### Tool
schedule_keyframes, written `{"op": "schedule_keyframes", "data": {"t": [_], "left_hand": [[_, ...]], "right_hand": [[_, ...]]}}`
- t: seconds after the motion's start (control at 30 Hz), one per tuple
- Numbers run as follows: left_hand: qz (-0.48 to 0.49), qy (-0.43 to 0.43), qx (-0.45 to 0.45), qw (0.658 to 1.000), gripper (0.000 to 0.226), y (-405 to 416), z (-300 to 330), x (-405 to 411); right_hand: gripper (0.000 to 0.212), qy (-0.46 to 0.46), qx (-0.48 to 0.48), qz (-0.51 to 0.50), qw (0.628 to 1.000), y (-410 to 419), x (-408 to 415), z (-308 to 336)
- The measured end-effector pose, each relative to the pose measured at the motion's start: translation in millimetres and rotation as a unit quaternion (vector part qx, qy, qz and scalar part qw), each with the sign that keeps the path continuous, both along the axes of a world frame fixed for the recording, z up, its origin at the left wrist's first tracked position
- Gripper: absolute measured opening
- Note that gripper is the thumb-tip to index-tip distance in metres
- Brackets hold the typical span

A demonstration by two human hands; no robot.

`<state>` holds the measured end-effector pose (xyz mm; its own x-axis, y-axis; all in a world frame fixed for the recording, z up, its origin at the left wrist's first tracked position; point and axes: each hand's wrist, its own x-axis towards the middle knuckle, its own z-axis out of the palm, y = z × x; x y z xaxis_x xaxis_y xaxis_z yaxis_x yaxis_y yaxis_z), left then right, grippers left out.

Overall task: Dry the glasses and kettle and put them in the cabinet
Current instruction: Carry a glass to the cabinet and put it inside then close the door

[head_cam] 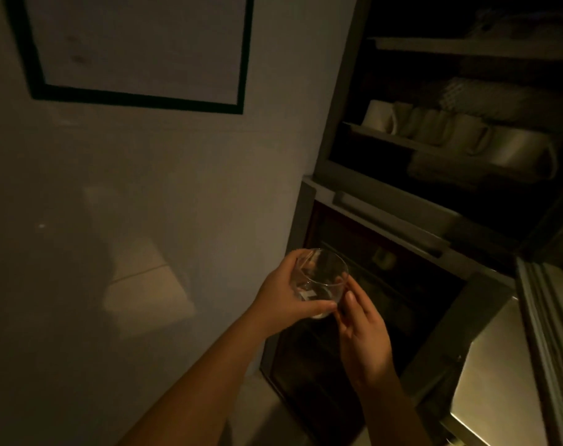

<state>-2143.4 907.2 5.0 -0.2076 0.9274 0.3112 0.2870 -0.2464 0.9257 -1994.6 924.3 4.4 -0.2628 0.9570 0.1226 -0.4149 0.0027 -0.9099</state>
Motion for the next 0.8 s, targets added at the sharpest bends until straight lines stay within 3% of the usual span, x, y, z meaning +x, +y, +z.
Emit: {"op": "schedule_keyframes", "data": {"t": [0.37,0.8], "left_hand": [[-0.164,0.028,-0.013,0.986,0.079,81.2,14.4,-13.2],[-0.282,0.027,0.014,0.959,0.079,140.4,82.4,-55.2]], "right_hand": [[0.037,-0.031,0.003,-0.178,0.984,31.0,-15.2,5.1],[0.041,-0.071,0.022,-0.286,0.955,56.3,-67.9,66.6]]}}
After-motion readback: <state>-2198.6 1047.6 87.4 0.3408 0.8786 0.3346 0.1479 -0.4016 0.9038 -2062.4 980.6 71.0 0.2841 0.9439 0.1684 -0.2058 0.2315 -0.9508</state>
